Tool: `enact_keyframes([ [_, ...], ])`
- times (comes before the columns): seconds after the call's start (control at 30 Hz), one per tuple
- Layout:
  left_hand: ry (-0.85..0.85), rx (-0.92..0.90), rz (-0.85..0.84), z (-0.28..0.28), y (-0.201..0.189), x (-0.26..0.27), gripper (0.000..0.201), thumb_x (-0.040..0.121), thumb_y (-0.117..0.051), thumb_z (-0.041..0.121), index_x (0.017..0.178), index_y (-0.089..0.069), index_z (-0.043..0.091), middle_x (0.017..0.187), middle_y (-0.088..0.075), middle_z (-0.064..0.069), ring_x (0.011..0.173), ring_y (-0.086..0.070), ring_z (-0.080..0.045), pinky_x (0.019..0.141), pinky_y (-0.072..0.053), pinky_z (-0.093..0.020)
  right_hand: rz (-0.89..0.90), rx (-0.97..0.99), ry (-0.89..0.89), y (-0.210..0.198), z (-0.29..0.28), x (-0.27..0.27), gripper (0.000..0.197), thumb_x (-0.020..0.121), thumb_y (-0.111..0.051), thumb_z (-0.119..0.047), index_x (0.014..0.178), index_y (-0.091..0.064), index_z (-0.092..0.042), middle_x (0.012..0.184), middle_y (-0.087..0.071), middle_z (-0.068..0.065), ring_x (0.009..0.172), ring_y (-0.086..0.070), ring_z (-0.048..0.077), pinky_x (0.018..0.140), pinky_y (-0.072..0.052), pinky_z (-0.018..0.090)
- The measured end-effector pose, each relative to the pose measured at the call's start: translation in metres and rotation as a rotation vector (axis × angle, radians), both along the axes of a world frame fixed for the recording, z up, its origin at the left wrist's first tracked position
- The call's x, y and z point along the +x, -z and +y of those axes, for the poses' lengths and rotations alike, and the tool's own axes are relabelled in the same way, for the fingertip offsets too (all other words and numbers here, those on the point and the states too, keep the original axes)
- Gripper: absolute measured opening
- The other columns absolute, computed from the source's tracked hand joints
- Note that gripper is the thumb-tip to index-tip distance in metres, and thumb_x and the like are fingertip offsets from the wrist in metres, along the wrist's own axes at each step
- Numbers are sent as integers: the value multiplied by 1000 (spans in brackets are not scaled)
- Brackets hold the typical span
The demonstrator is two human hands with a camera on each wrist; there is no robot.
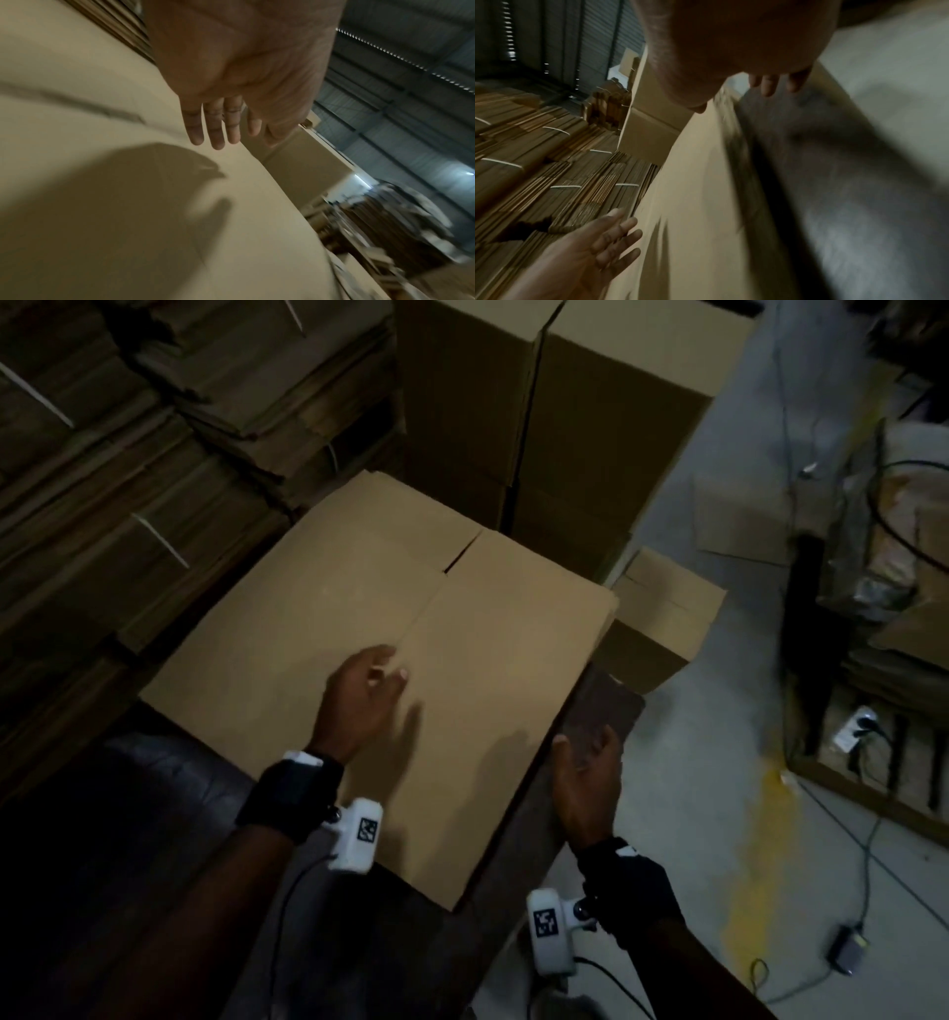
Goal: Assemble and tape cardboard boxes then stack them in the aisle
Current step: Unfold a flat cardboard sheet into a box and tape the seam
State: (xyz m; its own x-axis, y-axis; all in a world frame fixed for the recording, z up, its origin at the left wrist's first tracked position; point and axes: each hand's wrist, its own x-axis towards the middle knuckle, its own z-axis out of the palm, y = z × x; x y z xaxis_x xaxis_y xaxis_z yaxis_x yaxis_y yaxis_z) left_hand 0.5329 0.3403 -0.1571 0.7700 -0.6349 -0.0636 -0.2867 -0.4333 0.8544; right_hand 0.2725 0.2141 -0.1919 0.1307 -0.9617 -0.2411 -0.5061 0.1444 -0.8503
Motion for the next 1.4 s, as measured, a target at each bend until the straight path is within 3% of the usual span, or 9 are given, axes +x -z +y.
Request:
enact_keyframes([
  [0.13, 60, -16, 55, -36, -1, -90, 35, 84, -64, 41, 115, -70, 25, 106, -73, 6, 93, -68, -12, 85, -56, -32, 19, -99, -28, -12, -36, -54, 57, 98, -66, -32, 146, -45, -8, 140, -56, 14, 126, -55, 28, 105, -47, 45],
  [0.23, 99, -51, 94, -75, 2, -162, 33, 84, -64, 39, 113, -71, 25, 105, -74, 6, 93, -70, -12, 85, -57, -34, 58, -168, -63, -21, -68, -96, 47, 98, -66, -29, 138, -52, -8, 132, -62, 13, 119, -59, 27, 99, -50, 41],
  [0.4, 131, -78, 92, -161, -4, -271, 34, 87, -62, 35, 112, -72, 14, 101, -74, -3, 92, -69, -18, 82, -56, -33, 87, -260, -115, -22, -139, -172, 42, 98, -65, -32, 133, -56, -10, 124, -66, 10, 113, -62, 26, 94, -53, 46],
  [0.6, 195, 18, 115, -262, -7, -359, 26, 96, -66, 24, 121, -68, 15, 104, -70, 1, 98, -66, -15, 82, -49, -24, 76, -255, -61, -10, -227, -257, 40, 97, -65, -32, 131, -57, -12, 121, -68, 9, 110, -64, 26, 92, -54, 46],
  [0.73, 198, 50, 118, -321, 7, -381, 25, 95, -67, 23, 118, -69, 14, 105, -73, -4, 98, -68, -20, 80, -48, -23, 62, -232, -13, 4, -286, -306, 41, 98, -64, -32, 131, -57, -10, 121, -68, 12, 113, -63, 28, 94, -53, 47],
  [0.87, 166, 64, 125, -380, 21, -390, 26, 96, -67, 25, 120, -69, 16, 103, -70, 3, 94, -64, -11, 76, -46, -14, 84, -214, -60, 17, -358, -327, 40, 99, -64, -33, 132, -57, -10, 123, -67, 11, 115, -62, 26, 95, -52, 44],
  [0.97, 81, 61, 173, -438, 40, -388, 25, 96, -66, 26, 119, -69, 18, 105, -71, 1, 98, -65, -15, 85, -52, -27, 108, -237, -151, 33, -431, -323, 43, 98, -65, -32, 133, -57, -8, 124, -67, 12, 115, -62, 27, 95, -52, 45],
  [1.17, -75, 120, 239, -529, 64, -375, 26, 94, -66, 26, 119, -69, 17, 112, -72, -4, 105, -66, -22, 94, -52, -34, 168, -217, -358, 53, -558, -309, 46, 99, -64, -33, 134, -57, -5, 127, -64, 14, 118, -60, 30, 97, -51, 45],
  [1.4, -289, 154, 257, -580, 69, -369, 26, 93, -66, 30, 116, -69, 18, 106, -72, -3, 99, -67, -20, 90, -53, -33, 193, -195, -599, 58, -680, -263, 44, 99, -65, -28, 133, -57, -2, 125, -65, 19, 116, -61, 36, 96, -50, 47],
])
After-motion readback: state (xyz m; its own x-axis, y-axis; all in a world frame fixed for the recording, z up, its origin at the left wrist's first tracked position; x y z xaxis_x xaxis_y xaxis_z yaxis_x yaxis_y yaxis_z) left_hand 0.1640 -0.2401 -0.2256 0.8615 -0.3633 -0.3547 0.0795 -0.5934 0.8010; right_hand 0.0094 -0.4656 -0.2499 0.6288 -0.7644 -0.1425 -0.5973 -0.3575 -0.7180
